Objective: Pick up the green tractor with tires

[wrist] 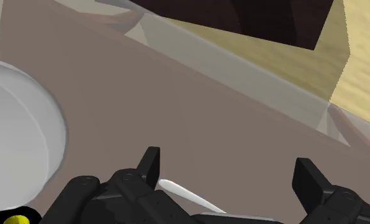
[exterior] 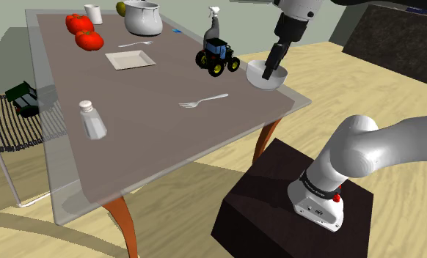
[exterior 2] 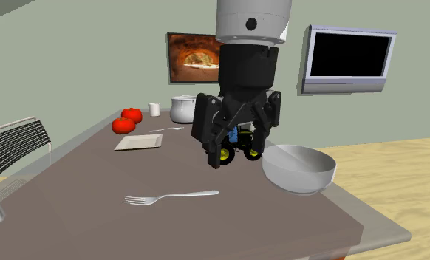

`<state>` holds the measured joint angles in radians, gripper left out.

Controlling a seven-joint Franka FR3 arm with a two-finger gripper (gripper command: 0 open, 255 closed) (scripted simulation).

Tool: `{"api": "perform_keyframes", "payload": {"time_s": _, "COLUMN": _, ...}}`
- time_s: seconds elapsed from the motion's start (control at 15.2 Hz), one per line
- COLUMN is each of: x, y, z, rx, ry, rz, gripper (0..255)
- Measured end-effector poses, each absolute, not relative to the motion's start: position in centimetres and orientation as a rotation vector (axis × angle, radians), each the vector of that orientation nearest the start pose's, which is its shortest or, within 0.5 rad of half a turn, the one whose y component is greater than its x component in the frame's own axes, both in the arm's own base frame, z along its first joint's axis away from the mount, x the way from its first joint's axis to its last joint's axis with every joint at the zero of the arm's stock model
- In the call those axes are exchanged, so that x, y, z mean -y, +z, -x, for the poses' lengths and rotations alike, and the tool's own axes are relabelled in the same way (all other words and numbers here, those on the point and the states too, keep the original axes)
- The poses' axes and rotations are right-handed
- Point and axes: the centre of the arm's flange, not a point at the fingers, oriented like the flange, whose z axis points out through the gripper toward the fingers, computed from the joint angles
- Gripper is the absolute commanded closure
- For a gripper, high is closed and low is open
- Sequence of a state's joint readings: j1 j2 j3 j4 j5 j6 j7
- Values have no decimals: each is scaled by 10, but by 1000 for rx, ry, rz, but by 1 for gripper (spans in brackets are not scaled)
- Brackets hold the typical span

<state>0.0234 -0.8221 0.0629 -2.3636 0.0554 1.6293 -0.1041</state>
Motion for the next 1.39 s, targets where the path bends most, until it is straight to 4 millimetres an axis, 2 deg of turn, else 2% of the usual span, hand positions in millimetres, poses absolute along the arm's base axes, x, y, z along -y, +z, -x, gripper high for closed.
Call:
{"api": "perform_keyframes", "payload": {"time_s": 0.07, "x": -38, "y": 603, "z": -302, "rx": 268, "ry": -136, "rz": 3119, "gripper": 0}}
{"api": "perform_keyframes", "payload": {"time_s": 0.2, "x": -30, "y": 606, "z": -317, "rx": 246, "ry": -124, "rz": 3122, "gripper": 0}}
{"api": "perform_keyframes", "payload": {"time_s": 0.73, "x": 12, "y": 607, "z": -414, "rx": 104, "ry": -37, "rz": 3136, "gripper": 0}}
{"api": "perform_keyframes", "payload": {"time_s": 0.86, "x": 28, "y": 605, "z": -442, "rx": 67, "ry": -14, "rz": 3138, "gripper": 0}}
{"api": "perform_keyframes", "payload": {"time_s": 1.39, "x": 90, "y": 599, "z": -533, "rx": -82, "ry": 76, "rz": 3141, "gripper": 0}}
